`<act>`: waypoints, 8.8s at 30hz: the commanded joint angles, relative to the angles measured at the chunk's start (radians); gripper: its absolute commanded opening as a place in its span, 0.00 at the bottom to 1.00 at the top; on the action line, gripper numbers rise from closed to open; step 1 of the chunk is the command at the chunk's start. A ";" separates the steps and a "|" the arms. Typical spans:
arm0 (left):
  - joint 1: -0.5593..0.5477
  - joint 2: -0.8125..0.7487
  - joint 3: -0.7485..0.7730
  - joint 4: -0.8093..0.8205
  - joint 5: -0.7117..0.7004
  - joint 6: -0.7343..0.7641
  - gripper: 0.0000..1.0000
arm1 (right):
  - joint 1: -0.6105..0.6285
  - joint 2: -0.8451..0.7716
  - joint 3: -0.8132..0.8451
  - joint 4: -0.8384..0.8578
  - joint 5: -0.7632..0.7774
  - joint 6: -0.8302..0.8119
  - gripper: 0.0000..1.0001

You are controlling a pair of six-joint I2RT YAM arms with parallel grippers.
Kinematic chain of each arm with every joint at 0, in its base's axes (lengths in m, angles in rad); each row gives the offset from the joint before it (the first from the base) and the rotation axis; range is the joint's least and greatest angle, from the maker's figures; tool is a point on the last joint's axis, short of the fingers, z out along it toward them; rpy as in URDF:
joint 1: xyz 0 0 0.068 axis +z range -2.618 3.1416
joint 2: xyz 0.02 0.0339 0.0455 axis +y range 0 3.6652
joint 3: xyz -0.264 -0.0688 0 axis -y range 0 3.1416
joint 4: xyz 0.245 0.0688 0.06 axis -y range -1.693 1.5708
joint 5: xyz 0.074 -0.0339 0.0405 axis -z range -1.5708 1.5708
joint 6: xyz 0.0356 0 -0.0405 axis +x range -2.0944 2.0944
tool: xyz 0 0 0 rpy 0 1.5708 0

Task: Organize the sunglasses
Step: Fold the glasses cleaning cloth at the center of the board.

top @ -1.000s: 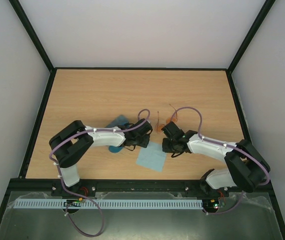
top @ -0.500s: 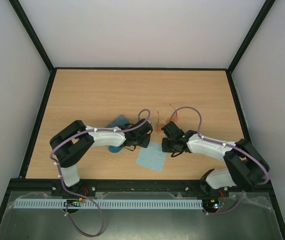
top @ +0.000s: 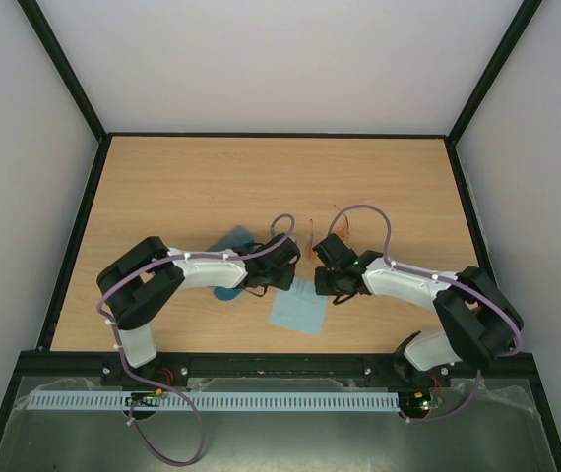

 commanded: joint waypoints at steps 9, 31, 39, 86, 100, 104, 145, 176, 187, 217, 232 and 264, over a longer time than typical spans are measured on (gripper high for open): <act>0.033 -0.070 -0.019 -0.033 -0.048 -0.023 0.02 | -0.003 0.041 0.068 -0.051 0.066 -0.056 0.01; 0.019 -0.056 -0.046 -0.013 0.004 -0.030 0.23 | -0.004 0.066 0.061 -0.042 0.084 -0.084 0.01; 0.020 -0.025 -0.023 -0.014 0.006 -0.023 0.23 | -0.006 0.072 0.060 -0.035 0.076 -0.085 0.01; 0.039 -0.135 -0.029 -0.025 -0.063 -0.034 0.02 | -0.005 0.005 0.114 -0.040 0.078 -0.131 0.01; 0.036 -0.213 -0.102 -0.018 -0.057 -0.058 0.02 | -0.001 -0.117 0.028 -0.029 -0.011 -0.149 0.02; 0.029 -0.228 -0.119 -0.014 -0.062 -0.069 0.02 | 0.003 -0.145 -0.007 -0.026 -0.016 -0.139 0.01; -0.098 -0.302 -0.208 -0.061 -0.110 -0.181 0.02 | 0.158 -0.206 -0.110 -0.021 -0.010 -0.029 0.01; -0.116 -0.312 -0.263 -0.045 -0.105 -0.218 0.02 | 0.185 -0.196 -0.128 -0.003 -0.023 -0.003 0.01; -0.128 -0.316 -0.262 -0.049 -0.105 -0.223 0.02 | 0.192 -0.212 -0.136 -0.014 -0.008 0.010 0.01; -0.174 -0.346 -0.300 -0.065 -0.084 -0.261 0.14 | 0.248 -0.284 -0.187 -0.031 -0.038 0.069 0.09; -0.074 -0.319 -0.168 -0.178 -0.071 -0.162 0.31 | 0.258 -0.177 0.002 -0.143 0.083 0.118 0.26; -0.065 -0.201 -0.160 -0.108 0.023 -0.106 0.24 | 0.155 -0.025 -0.010 -0.109 0.062 0.038 0.26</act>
